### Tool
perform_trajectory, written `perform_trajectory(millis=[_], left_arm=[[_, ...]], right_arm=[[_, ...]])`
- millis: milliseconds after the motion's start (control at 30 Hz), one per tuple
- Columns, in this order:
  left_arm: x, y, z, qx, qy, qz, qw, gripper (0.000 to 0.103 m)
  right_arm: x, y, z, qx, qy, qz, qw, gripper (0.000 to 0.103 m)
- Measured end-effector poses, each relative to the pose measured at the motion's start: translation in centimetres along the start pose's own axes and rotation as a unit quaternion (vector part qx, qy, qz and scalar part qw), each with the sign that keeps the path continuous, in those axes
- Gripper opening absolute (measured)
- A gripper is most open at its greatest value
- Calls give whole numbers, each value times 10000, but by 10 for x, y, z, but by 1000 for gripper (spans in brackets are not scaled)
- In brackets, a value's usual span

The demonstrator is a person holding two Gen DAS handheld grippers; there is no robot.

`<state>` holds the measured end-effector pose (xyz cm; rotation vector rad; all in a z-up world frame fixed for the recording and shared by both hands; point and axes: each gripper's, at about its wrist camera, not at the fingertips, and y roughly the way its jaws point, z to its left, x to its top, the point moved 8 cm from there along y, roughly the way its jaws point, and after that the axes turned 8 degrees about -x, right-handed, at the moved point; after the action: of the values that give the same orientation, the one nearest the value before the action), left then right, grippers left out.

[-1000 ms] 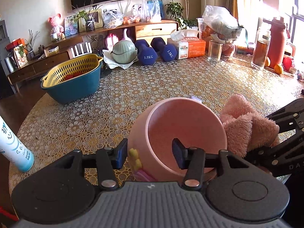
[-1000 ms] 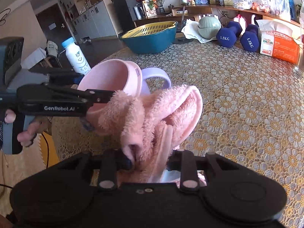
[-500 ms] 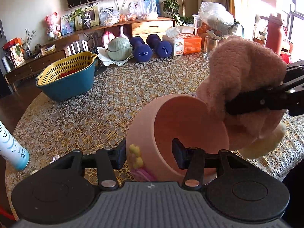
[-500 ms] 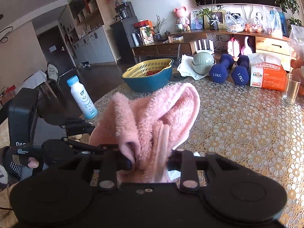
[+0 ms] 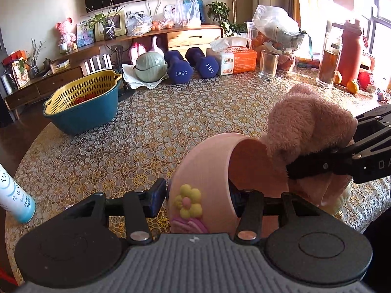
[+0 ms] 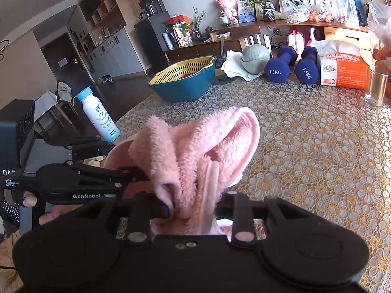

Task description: Clean bowl

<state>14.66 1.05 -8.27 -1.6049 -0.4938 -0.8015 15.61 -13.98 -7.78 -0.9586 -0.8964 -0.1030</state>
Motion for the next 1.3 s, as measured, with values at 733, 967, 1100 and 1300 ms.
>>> perform_trajectory(millis=[733,967,1100,1300], left_arm=[[9,-20,40,404,-98,-165,9990,51],[4,-38,57,525,-60,-271,9982,58],[7,-53,55,415,-29,-443,9982,58],[15,-67,25,14,376,-618,9974,66]], right_arm=[[59,30,24,311,338,-103,9989,29],[69,47,38,480,365,-3,9982,29],[68,42,40,460,327,-43,9984,29],[57,32,28,132,26,45,9999,29]])
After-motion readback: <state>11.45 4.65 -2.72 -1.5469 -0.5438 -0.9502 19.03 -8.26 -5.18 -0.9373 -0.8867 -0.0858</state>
